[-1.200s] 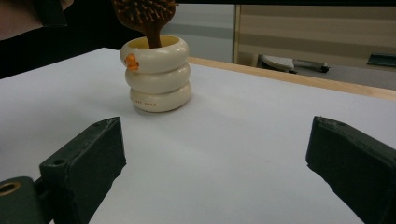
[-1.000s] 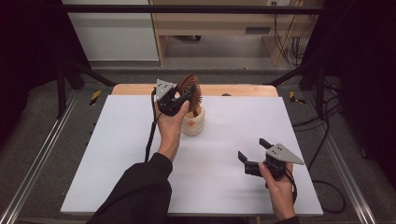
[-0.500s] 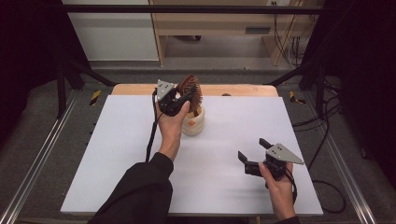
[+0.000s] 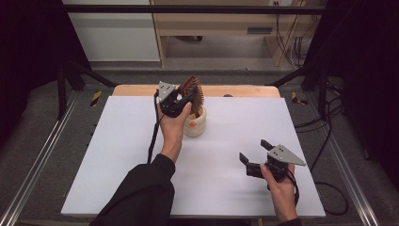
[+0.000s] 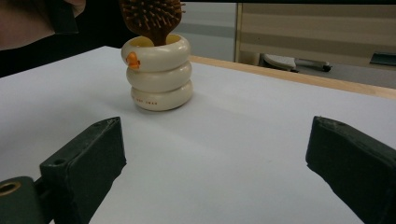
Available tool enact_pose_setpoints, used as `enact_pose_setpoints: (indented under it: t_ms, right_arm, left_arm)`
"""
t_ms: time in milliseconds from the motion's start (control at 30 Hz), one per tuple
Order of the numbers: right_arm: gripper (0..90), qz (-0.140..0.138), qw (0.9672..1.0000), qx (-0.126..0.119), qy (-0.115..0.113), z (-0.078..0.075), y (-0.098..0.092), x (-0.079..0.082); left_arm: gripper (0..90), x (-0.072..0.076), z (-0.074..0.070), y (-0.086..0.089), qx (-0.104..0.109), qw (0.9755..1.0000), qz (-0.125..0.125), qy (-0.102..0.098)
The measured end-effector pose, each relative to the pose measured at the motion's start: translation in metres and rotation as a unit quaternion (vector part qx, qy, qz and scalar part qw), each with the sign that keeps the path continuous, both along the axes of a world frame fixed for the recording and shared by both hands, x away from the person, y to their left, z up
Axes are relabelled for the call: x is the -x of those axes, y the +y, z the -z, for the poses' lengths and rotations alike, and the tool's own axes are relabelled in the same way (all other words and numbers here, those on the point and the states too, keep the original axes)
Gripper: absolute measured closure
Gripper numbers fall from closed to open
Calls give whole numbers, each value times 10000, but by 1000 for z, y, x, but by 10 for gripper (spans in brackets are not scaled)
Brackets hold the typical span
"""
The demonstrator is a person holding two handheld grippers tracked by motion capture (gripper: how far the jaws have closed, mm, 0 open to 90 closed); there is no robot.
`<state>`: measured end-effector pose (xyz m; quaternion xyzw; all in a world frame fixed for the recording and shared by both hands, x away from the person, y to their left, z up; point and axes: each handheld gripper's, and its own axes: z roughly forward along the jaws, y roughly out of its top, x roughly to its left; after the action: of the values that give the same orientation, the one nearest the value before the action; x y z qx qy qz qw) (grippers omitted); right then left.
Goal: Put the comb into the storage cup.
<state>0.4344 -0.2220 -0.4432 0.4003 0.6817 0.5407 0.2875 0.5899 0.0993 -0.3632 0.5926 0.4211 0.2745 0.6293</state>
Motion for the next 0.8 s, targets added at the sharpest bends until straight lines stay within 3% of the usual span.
enact_pose_setpoints:
  t_ms: [800]
  right_arm:
    - [49,-6,10000,-12,11,1,1,0]
  left_arm:
    - [495,-7,1,17,-24,9998,96,165]
